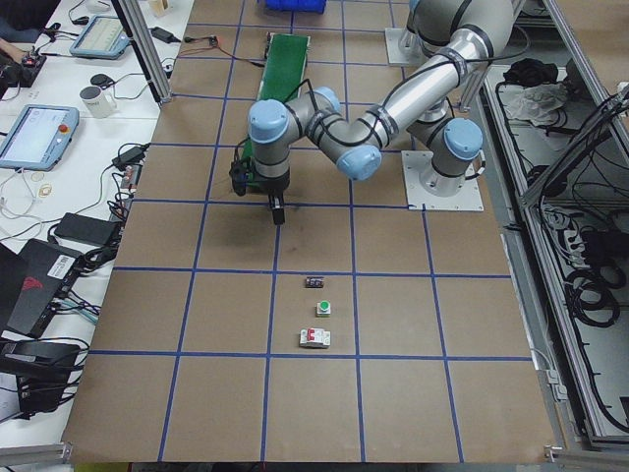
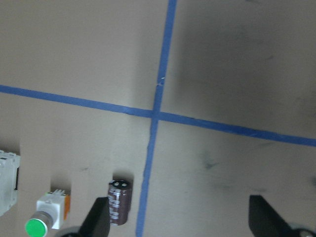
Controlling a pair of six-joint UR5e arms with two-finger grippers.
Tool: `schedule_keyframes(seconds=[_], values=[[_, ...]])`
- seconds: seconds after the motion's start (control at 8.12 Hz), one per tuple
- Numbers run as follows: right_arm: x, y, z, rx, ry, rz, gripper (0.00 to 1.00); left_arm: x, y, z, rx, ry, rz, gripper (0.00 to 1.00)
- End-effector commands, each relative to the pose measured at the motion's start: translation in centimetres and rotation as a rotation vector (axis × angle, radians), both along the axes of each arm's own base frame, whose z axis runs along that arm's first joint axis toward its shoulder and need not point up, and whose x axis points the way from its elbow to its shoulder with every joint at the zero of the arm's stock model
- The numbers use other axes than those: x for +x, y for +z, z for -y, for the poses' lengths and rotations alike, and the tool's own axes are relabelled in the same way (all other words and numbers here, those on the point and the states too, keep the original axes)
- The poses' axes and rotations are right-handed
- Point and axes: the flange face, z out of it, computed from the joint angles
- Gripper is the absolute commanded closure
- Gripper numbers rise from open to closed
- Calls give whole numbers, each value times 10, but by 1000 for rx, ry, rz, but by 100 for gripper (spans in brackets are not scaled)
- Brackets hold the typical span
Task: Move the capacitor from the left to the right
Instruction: 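Lower the left gripper and close it on the dark capacitor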
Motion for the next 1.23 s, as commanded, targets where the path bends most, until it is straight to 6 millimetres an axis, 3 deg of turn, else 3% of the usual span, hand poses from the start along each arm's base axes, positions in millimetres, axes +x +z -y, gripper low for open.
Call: schedule_keyframes(seconds=[0.0, 0.25, 0.49, 0.74, 0.99, 1.11], values=[[0, 0, 0, 1, 0, 0, 0, 52, -48, -23, 35, -2, -19, 0], [-1, 0, 0, 0, -2, 0, 0, 39, -89, -37, 70, 1, -60, 0], [0, 0, 0, 2, 0, 0, 0, 28, -102, -47, 65, -11, -48, 0], [0, 0, 0, 0, 0, 1, 0, 29, -108, -53, 108, -94, -43, 0], [0, 0, 0, 2, 0, 3, 0, 29, -111, -53, 115, -110, -51, 14], [0, 0, 0, 0, 1, 4, 0, 30, -113, -53, 115, -107, -56, 16]])
